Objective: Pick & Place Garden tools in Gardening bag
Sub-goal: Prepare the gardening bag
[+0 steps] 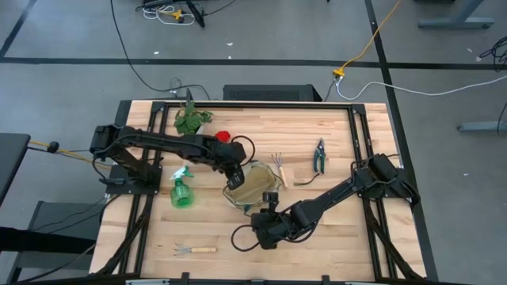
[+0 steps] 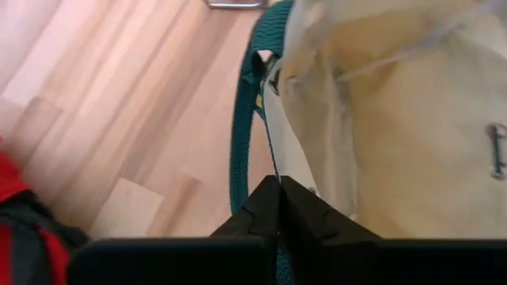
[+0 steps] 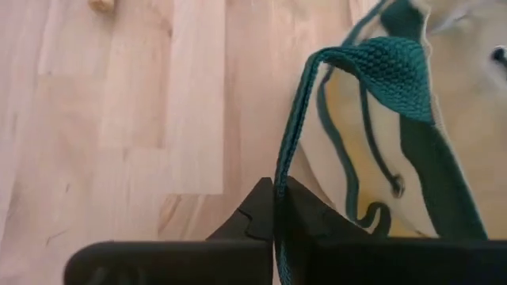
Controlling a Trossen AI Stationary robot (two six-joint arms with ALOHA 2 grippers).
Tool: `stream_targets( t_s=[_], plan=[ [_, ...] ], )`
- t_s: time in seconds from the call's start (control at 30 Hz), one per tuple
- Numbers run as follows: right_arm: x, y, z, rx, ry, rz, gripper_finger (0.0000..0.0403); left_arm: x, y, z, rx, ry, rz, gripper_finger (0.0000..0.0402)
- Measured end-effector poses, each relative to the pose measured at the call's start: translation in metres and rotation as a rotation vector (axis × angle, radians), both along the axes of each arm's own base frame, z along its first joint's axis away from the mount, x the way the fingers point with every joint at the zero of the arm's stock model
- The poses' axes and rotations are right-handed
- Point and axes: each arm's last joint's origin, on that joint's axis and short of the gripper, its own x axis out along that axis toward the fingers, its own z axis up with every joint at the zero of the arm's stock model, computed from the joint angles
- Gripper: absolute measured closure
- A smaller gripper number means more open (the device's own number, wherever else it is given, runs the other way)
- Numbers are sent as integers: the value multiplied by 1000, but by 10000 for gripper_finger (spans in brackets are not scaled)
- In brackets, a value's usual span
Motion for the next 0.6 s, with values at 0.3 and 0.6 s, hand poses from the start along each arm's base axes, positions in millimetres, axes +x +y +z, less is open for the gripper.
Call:
stream_targets(
  t_s=[0.3,0.6],
  plan=[
    [-6,13,0,32,18,58,395,-2,12,-1,14,24,31,393],
    [-7,24,2,91,-3,116,396,-4,18,-1,66,41,59,396]
  ],
)
